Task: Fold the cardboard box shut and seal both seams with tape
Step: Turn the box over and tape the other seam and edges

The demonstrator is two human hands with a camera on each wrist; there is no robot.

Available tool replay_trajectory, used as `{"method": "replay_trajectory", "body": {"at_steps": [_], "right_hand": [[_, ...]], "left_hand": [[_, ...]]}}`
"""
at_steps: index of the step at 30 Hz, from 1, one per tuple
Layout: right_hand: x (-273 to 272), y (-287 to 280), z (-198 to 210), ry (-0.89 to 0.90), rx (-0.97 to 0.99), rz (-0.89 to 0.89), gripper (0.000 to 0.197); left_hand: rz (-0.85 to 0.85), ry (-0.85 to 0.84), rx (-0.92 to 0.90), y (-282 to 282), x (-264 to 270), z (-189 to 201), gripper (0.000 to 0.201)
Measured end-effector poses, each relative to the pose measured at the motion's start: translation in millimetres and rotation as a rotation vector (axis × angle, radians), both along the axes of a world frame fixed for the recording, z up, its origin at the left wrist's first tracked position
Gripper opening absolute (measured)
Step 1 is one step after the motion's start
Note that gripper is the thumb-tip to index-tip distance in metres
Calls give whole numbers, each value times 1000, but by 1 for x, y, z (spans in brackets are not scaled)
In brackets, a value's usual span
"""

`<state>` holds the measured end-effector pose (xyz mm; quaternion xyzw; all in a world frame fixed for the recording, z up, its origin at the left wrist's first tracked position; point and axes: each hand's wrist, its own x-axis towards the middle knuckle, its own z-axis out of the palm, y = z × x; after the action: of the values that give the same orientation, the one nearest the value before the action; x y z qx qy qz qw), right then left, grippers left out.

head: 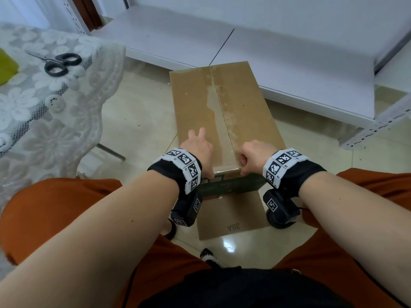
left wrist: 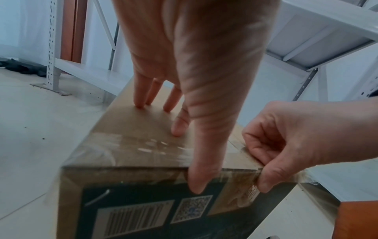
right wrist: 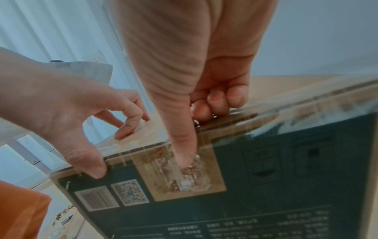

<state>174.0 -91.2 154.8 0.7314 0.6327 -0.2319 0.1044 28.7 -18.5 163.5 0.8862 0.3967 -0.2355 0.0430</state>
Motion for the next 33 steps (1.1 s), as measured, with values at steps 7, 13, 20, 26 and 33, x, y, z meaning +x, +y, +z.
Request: {"method": "replay_trajectory", "body": {"at_steps": [7,13,20,26,33], "right_hand": [[8,-6,1,-76,16,-8,28],[12,-1,1,-35,-17,-21,32],[46,-16,0,-79,-40,-87,33],[80,-36,-2,-148,-40,-191,37],[88,-37,0,-220,-73,-200,44]], "left_hand": [[87,-9,23,-10,17,-4,90],[118,-25,0,-15,28,-12,111],[-7,108,-9,-20,35,-9,110],[11,140,-21,-21,39,-6,114],[65,135,-40,-26,42,-6,116]]}}
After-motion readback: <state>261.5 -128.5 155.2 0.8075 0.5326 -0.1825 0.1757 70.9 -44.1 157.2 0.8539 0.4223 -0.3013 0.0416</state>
